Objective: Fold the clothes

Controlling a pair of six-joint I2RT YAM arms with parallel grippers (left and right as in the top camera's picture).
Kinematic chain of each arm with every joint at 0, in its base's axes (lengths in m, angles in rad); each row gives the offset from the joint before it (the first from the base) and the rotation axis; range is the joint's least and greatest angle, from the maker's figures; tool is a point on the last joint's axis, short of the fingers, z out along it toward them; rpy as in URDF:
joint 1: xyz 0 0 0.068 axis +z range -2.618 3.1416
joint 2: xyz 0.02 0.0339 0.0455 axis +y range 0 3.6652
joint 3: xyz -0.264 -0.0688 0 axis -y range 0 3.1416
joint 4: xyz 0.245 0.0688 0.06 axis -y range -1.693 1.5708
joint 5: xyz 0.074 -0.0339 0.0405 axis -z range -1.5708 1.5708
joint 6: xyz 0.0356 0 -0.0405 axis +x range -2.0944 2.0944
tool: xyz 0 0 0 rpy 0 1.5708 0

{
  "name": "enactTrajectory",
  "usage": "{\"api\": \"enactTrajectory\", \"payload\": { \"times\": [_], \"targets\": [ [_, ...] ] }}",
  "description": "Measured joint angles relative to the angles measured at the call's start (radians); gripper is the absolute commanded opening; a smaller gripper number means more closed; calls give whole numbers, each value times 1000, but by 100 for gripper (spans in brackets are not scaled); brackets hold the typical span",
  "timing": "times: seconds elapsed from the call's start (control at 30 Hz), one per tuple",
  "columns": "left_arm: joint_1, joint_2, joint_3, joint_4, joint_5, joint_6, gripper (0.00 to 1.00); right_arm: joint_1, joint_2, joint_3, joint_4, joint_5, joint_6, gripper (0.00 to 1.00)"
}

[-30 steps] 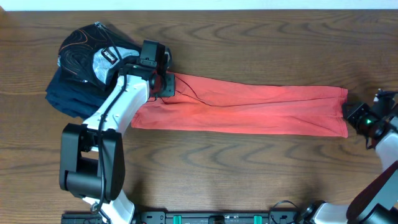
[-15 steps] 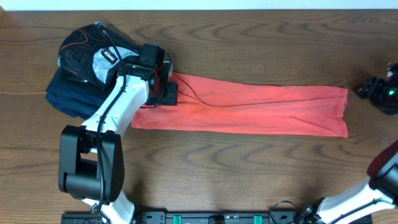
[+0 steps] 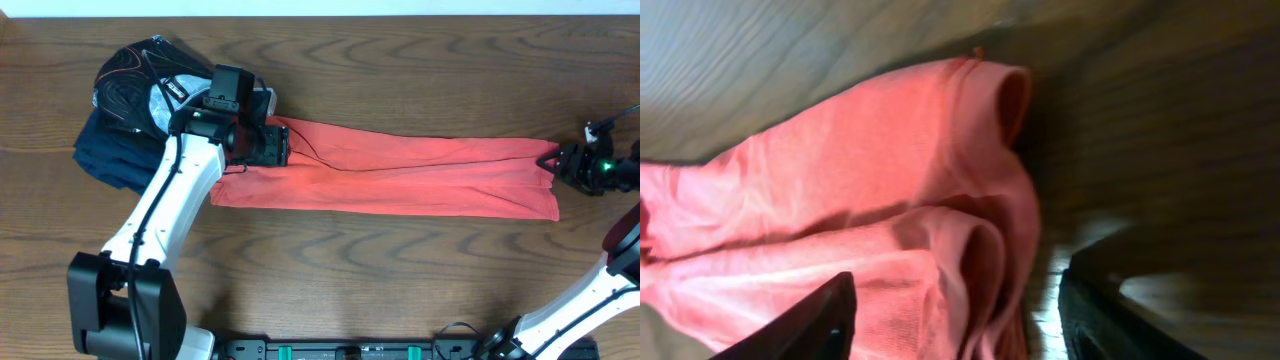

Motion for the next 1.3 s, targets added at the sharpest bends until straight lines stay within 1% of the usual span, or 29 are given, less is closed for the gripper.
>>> {"api": "enactTrajectory", "payload": {
  "times": [0.2,0.27,0.37,0.6,0.63,0.7,0.8,0.83,0.97,1.13,1.3],
  "targets": [
    [0,0,0,7,0,0,72,1,10,0,-34,-9,-24,50],
    [0,0,0,8,0,0,72,4,10,0,-34,5,-23,49],
    [0,0,0,9,0,0,72,5,10,2,-34,20,-17,42],
    [0,0,0,32,0,0,72,38,10,2,-63,34,-13,43],
    [0,0,0,32,0,0,72,47,11,2,-69,35,-14,41],
    [0,0,0,32,0,0,72,65,10,2,-75,45,-19,33],
    [0,0,0,32,0,0,72,85,11,2,-72,87,-5,6],
    [0,0,0,32,0,0,72,88,11,2,-68,108,12,1],
    [0,0,0,30,0,0,72,85,11,11,-82,135,81,1],
    [0,0,0,19,0,0,72,45,10,35,-113,192,140,1],
    [0,0,0,19,0,0,72,21,-44,37,-112,272,176,1]
  ]
}}
